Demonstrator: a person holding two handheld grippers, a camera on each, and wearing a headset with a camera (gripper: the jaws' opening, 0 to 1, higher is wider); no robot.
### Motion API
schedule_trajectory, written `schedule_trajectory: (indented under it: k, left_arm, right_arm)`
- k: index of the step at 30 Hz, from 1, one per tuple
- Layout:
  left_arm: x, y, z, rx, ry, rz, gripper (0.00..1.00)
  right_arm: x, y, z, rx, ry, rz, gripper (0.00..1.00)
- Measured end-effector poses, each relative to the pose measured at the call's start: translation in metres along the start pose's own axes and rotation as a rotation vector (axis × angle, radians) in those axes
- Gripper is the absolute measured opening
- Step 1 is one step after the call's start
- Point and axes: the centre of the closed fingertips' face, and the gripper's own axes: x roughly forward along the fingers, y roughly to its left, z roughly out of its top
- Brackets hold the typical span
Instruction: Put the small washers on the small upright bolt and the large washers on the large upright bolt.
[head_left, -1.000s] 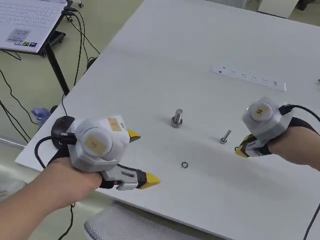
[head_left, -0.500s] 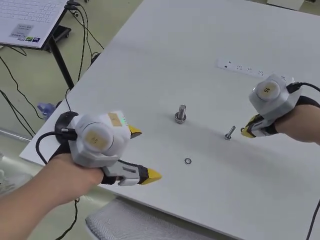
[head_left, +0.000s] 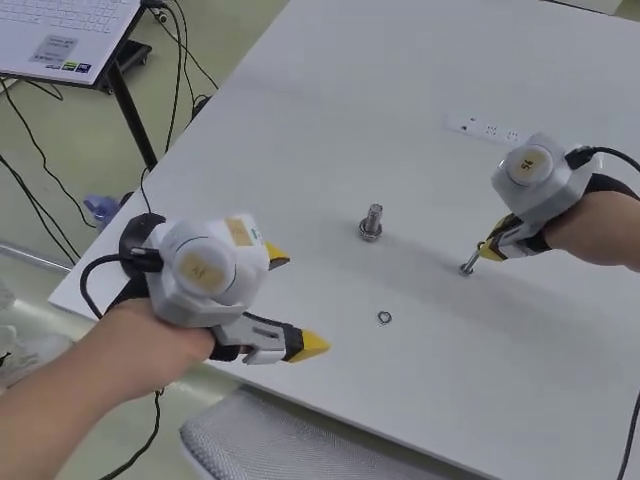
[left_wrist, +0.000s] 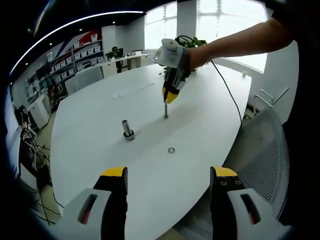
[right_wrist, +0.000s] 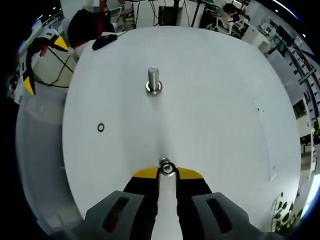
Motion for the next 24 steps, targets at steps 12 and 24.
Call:
schedule_trajectory:
  k: [12,24]
  left_arm:
    - [-0.001,0.003,0.0,-0.011,-0.014,0.004,0.68]
    - [0.002,0.001,-0.004,-0.017,-0.007,-0.011,0.69]
  right_arm:
    - [0.01,-0.004,-0.006,-0.003,0.037,0.005,0.13]
    - [0.018,0.0,-0.006,-0.013,0.048,0.015,0.13]
